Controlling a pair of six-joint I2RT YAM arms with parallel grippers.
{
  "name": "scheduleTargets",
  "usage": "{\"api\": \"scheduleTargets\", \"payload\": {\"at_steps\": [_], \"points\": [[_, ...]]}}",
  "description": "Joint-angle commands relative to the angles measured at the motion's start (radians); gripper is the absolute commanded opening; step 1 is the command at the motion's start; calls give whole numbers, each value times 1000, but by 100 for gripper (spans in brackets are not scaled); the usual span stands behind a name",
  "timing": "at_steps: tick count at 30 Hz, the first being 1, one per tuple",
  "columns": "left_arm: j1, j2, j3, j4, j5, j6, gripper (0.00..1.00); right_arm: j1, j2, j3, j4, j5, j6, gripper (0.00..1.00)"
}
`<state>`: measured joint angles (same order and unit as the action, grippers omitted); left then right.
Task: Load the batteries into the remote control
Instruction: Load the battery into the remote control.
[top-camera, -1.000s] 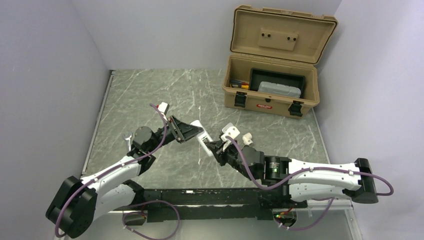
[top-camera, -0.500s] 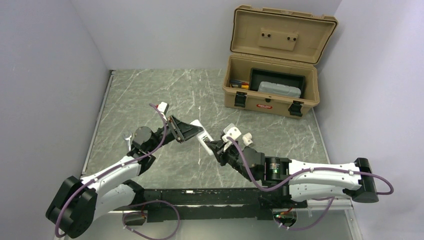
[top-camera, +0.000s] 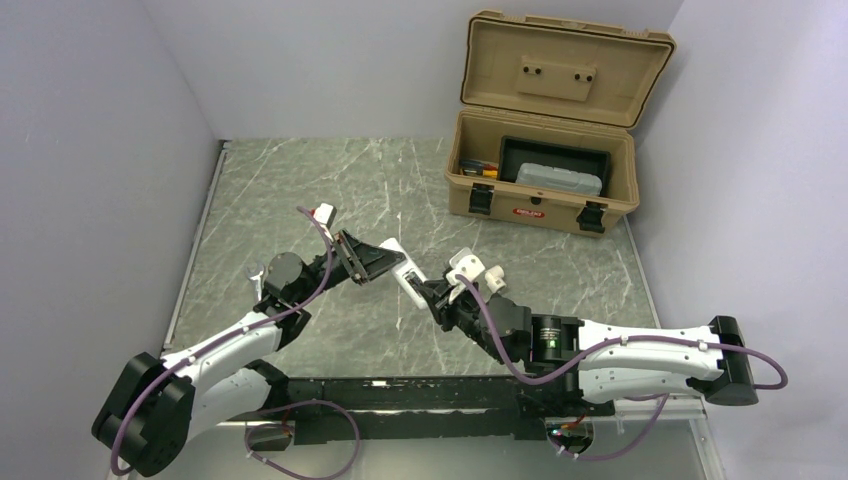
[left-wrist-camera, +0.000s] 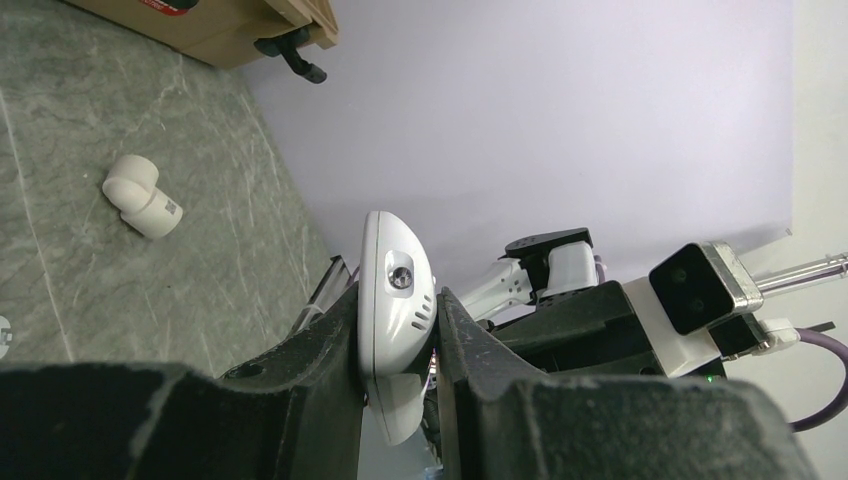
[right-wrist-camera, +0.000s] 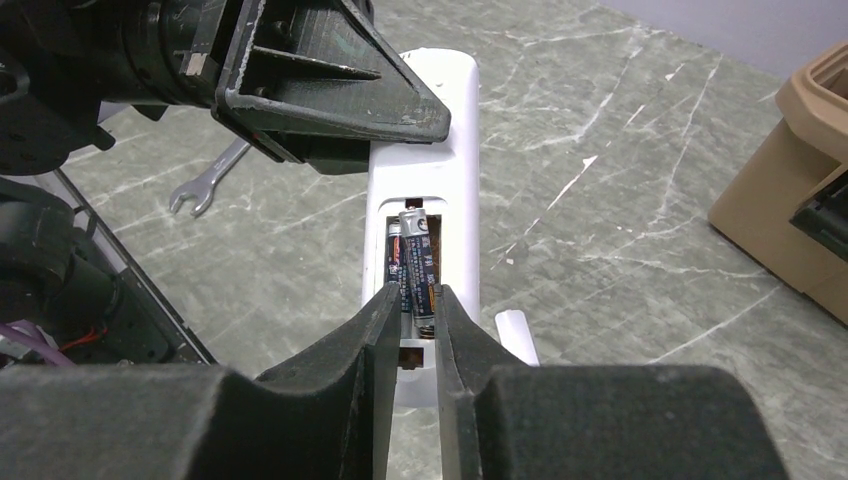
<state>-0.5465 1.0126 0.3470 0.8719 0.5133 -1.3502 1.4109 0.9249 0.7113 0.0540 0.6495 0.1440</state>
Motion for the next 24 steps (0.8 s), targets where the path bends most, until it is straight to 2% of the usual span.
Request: {"api": "scheduleTargets", "payload": {"at_steps": [1, 6, 11, 14, 17, 21, 24], "points": [[0, -8, 16, 96, 18, -18, 0, -2, -14, -6, 0, 53, -25, 22], [-1, -8, 13, 91, 21, -17, 0, -3, -51, -12, 16, 53, -29, 24], [-1, -8, 9, 88, 22, -15, 0, -1, -120, -45, 81, 39, -43, 30], [-1, -10, 6, 88, 21, -13, 0, -2, -139, -56, 92, 39, -41, 37], [-1, -9, 7, 85, 30, -10, 0, -1, -145, -49, 78, 44, -20, 48], [-1, -3, 20, 62, 89, 8, 0, -4, -159, -15, 4, 24, 37, 64], [-1, 4, 24, 64, 139, 13, 0, -15, -173, 13, -81, -29, 94, 70]]}}
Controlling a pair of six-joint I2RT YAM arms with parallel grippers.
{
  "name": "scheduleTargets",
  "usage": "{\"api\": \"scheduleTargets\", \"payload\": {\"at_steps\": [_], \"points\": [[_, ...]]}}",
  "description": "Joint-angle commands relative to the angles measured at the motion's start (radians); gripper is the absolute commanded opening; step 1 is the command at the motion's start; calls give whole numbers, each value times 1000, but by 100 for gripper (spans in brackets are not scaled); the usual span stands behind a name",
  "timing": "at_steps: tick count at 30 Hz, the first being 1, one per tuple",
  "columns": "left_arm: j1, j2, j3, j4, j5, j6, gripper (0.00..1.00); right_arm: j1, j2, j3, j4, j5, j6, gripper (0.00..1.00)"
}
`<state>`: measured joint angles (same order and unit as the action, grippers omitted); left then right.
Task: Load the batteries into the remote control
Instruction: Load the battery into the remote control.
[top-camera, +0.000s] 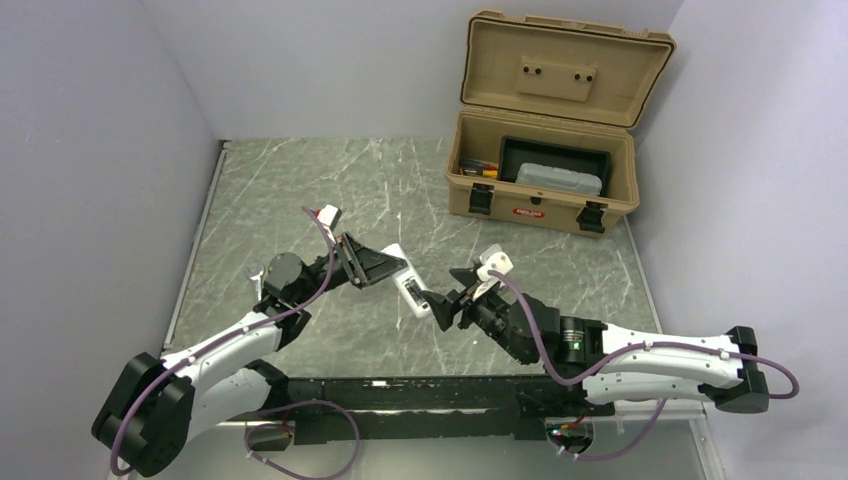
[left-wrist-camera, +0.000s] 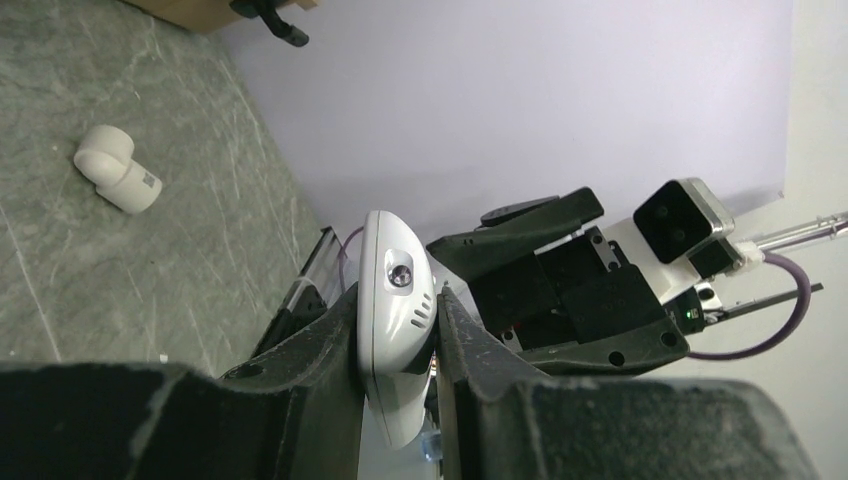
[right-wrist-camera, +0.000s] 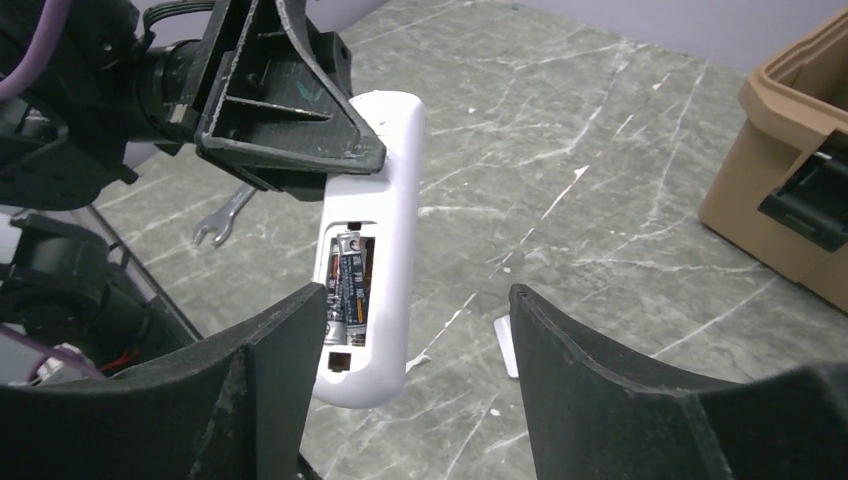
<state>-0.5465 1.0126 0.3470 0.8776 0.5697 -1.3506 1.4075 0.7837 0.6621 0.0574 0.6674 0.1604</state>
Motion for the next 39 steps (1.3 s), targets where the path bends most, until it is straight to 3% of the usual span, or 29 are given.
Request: {"api": "scheduleTargets", "payload": {"at_steps": [1, 8, 13, 19, 22, 25, 27, 30, 33, 39], "points": [[0, 4, 21, 57, 92, 15, 0, -18, -36, 70, -113, -56, 104, 71], [-3, -24, 32, -19, 144, 75, 0, -150, -35, 115, -199, -261, 267, 74], [-4, -30, 43, -65, 163, 106, 0, -255, -11, 111, -157, -437, 353, 76], [-6, -23, 40, -58, 166, 111, 0, -325, 27, 127, -156, -546, 424, 77], [-8, -24, 48, -106, 159, 130, 0, -325, 30, 124, -152, -555, 409, 70], [-8, -15, 56, -135, 166, 136, 0, -325, 29, 136, -183, -532, 347, 59], [-8, -5, 63, -137, 182, 132, 0, -324, 22, 145, -198, -563, 254, 57], [-10, 20, 76, -113, 227, 115, 0, -325, -21, 122, -180, -657, 38, 58], [-15, 39, 87, -94, 261, 105, 0, -326, -97, 44, -85, -754, -139, 45], [-37, 17, 140, -267, 259, 194, 0, -325, -125, 28, -68, -969, -377, 40]]}}
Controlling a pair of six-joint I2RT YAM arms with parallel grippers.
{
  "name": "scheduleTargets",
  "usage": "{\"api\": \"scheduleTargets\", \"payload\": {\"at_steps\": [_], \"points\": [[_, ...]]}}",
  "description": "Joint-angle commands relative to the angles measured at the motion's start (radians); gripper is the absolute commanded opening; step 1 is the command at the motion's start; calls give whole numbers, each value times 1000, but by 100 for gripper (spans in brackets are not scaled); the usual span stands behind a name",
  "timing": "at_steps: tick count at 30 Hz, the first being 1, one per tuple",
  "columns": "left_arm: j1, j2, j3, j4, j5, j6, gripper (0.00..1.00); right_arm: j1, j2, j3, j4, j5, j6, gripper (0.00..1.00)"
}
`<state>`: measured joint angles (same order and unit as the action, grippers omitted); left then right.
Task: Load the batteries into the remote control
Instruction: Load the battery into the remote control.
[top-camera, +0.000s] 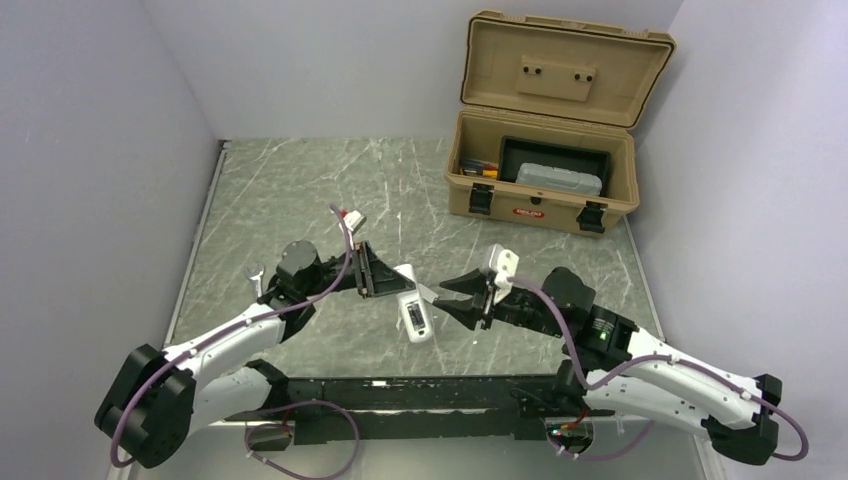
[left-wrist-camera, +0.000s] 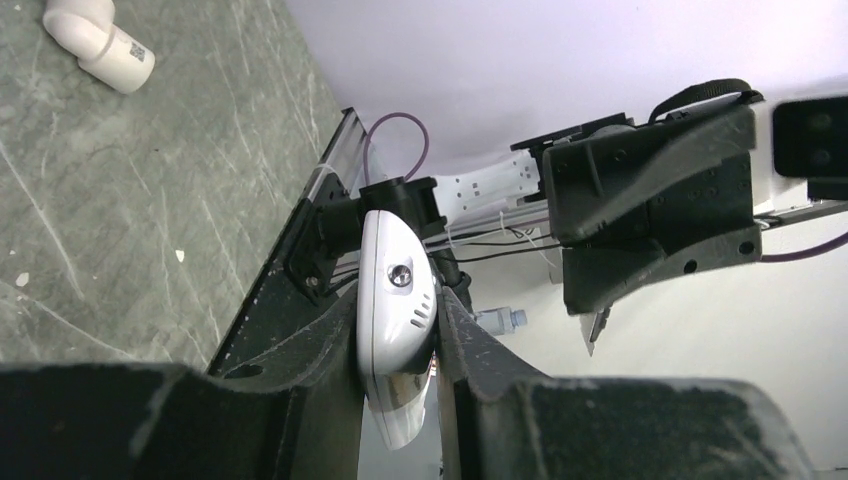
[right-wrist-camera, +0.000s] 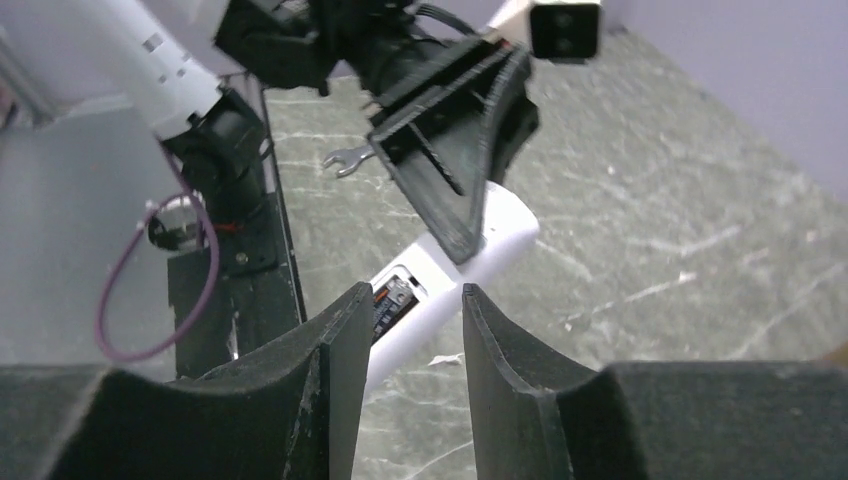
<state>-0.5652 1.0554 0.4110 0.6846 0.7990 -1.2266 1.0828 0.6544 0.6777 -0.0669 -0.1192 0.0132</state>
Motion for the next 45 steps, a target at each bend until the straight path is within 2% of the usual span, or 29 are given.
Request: {"api": "scheduleTargets", "payload": {"at_steps": [1, 7, 12, 31, 45], "points": [[-21, -31, 81, -90, 31, 84, 0, -1, 13, 16, 35, -207, -258, 40], [-42, -45, 106, -174, 44, 137, 0, -36, 82, 63, 6, -424, -348, 40], [-51, -49, 93, -161, 53, 135, 0, -67, 139, 83, 8, -519, -350, 38], [-68, -40, 97, -141, 67, 141, 0, -99, 236, 53, 127, -577, -302, 36], [-70, -44, 95, -133, 68, 134, 0, -113, 252, 31, 117, -599, -285, 33]]}}
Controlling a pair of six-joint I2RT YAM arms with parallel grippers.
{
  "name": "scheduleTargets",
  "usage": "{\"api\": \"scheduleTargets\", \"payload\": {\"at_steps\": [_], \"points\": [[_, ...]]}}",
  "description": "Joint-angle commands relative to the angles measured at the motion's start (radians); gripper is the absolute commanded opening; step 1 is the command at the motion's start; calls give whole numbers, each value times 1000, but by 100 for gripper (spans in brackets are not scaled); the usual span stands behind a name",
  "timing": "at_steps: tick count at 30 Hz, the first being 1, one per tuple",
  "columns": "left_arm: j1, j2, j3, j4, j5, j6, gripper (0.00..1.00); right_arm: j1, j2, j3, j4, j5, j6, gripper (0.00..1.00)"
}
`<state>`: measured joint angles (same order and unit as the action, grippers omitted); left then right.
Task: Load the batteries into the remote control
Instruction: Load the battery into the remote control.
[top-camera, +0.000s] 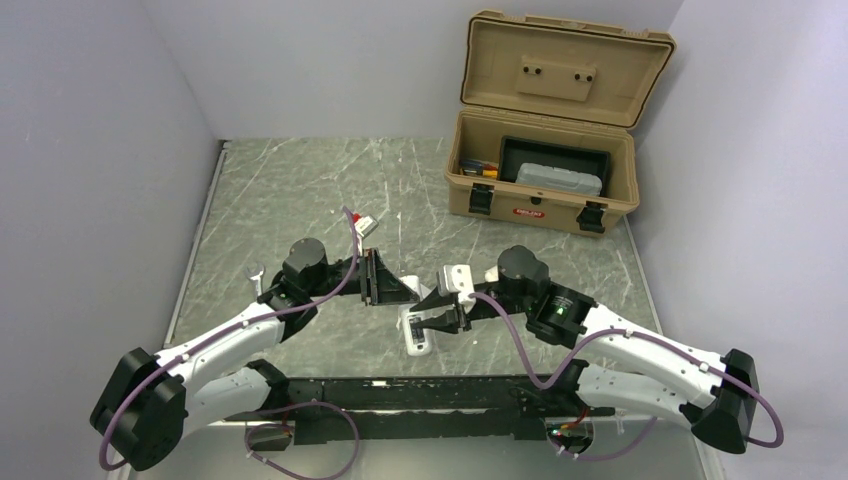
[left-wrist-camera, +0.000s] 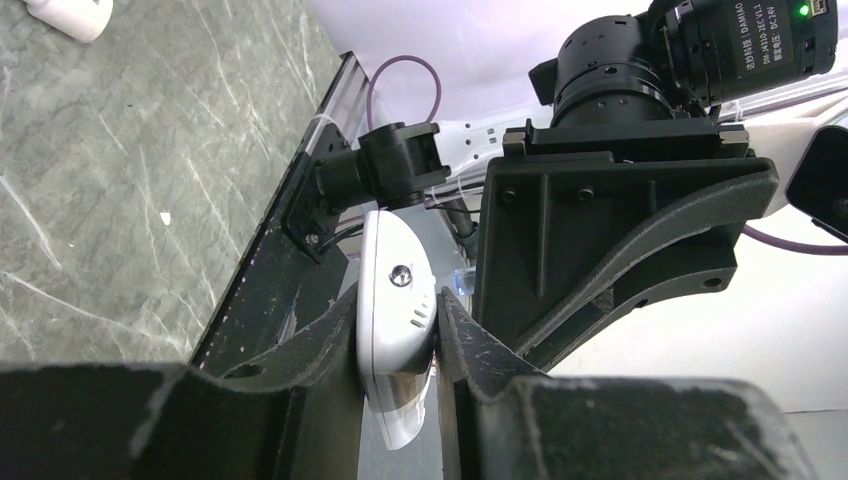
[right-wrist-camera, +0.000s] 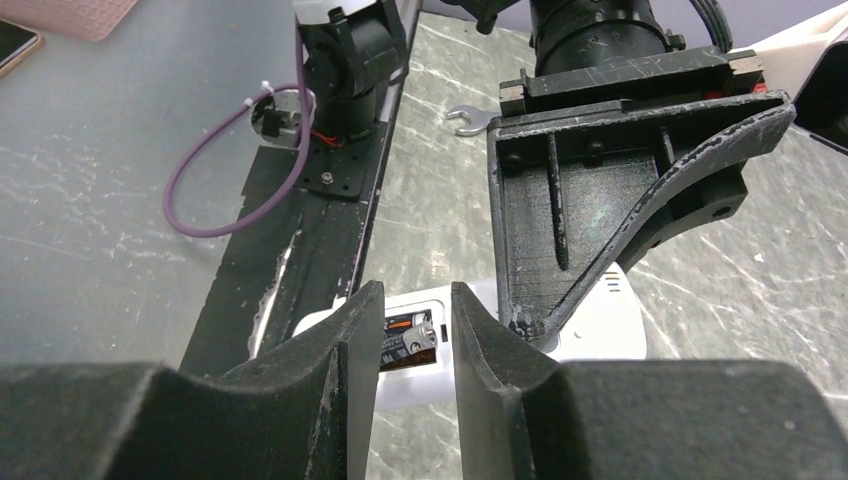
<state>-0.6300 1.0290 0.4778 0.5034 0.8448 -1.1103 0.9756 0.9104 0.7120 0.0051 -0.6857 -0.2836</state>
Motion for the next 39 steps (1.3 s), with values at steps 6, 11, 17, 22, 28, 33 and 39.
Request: {"api": "scheduleTargets", "payload": {"at_steps": [6, 11, 17, 22, 28, 33, 39], "points": [[-5, -19, 33, 45, 22, 18, 0, -7, -4, -22, 45, -34, 20, 33], [-4, -22, 36, 34, 23, 23, 0, -8, -11, -42, 55, -14, 21, 33], [-4, -20, 33, 48, 26, 16, 0, -11, -7, -50, 52, -6, 18, 32], [-4, -24, 36, 44, 26, 17, 0, -15, -6, -55, 50, 3, 17, 32], [-5, -27, 39, 48, 28, 8, 0, -15, 3, -53, 24, 8, 6, 30], [-4, -26, 39, 78, 35, -16, 0, -15, 8, -45, -14, 10, -14, 28], [-4, -21, 39, 113, 42, -44, 0, -17, 10, -40, -76, 17, -39, 27]]}}
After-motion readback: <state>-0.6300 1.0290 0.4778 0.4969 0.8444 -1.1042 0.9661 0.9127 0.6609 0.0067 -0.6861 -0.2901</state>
